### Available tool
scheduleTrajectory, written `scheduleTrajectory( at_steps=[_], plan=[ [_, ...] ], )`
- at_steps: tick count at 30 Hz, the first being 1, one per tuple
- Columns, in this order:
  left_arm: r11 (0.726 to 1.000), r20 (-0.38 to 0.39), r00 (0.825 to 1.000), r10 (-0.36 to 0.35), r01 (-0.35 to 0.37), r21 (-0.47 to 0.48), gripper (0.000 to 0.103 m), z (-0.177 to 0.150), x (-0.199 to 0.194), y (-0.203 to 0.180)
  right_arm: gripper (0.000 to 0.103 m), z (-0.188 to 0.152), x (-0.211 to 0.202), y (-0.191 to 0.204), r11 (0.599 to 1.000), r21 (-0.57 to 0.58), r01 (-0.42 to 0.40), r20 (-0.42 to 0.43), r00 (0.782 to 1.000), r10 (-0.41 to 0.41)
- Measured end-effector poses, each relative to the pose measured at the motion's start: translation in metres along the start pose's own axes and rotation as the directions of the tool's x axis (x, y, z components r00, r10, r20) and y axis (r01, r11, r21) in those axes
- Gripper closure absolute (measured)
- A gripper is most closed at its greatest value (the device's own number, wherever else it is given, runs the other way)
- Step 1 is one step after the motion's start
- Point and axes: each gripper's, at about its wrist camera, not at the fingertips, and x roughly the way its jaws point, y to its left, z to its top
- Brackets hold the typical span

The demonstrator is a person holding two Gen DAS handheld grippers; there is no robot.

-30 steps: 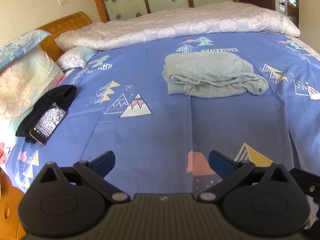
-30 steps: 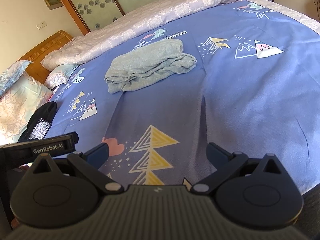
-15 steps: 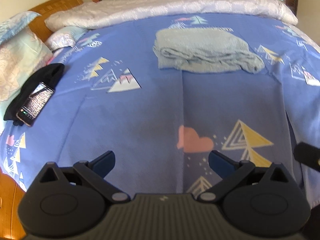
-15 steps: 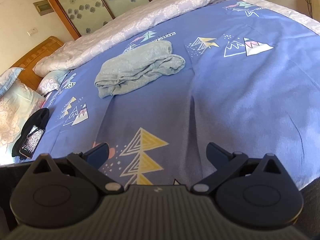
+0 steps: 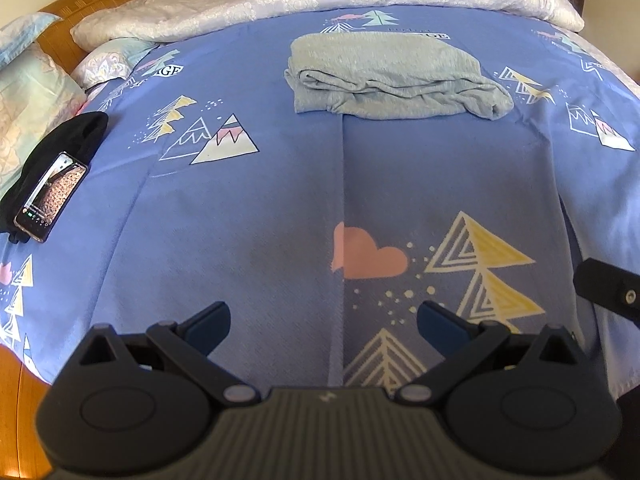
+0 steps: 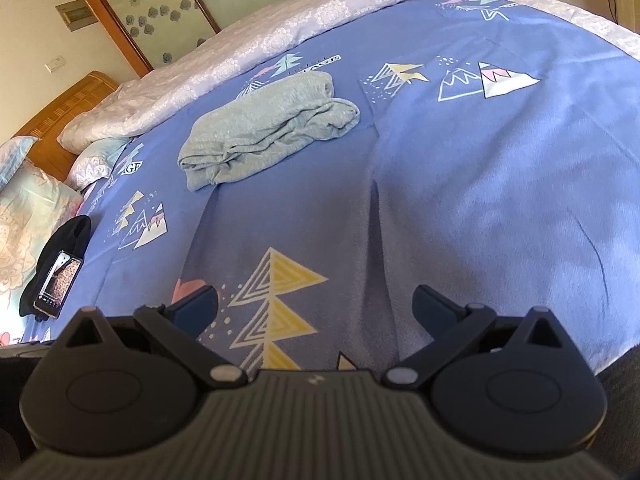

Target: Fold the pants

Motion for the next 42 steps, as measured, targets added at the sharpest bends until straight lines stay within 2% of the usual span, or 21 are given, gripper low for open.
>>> scheduleTrajectory(
  at_steps=[13, 27, 35, 42],
  plan=[
    [0.999, -0.019, 1.0, 0.007, -0.007, -0.034, 0.0, 0.0001, 0.0046, 0.0065, 0.0, -0.0005, 0.0022, -0.001, 1.0, 0.003, -0.005, -0.017, 1.0, 0.005],
    [1.0, -0.004, 1.0, 0.011, -0.011, -0.027, 0.0, -0.0003, 0.0007, 0.0052, 0.0, -0.0014, 0.0024, -0.0013, 1.0, 0.002, -0.017, -0.031, 0.999, 0.017],
    [0.999, -0.03, 1.0, 0.003, -0.005, -0.053, 0.0, 0.0003, 0.0039, 0.009, 0.0, -0.001, 0.0027, -0.0016, 1.0, -0.001, -0.019, -0.033, 0.999, 0.019],
    [0.998, -0.02, 0.999, 0.035, -0.036, -0.045, 0.0, 0.0005, 0.0038, 0.0088, 0.0, -0.0009, 0.0033, -0.0026, 1.0, 0.004, -0.021, -0.039, 0.999, 0.021]
  ],
)
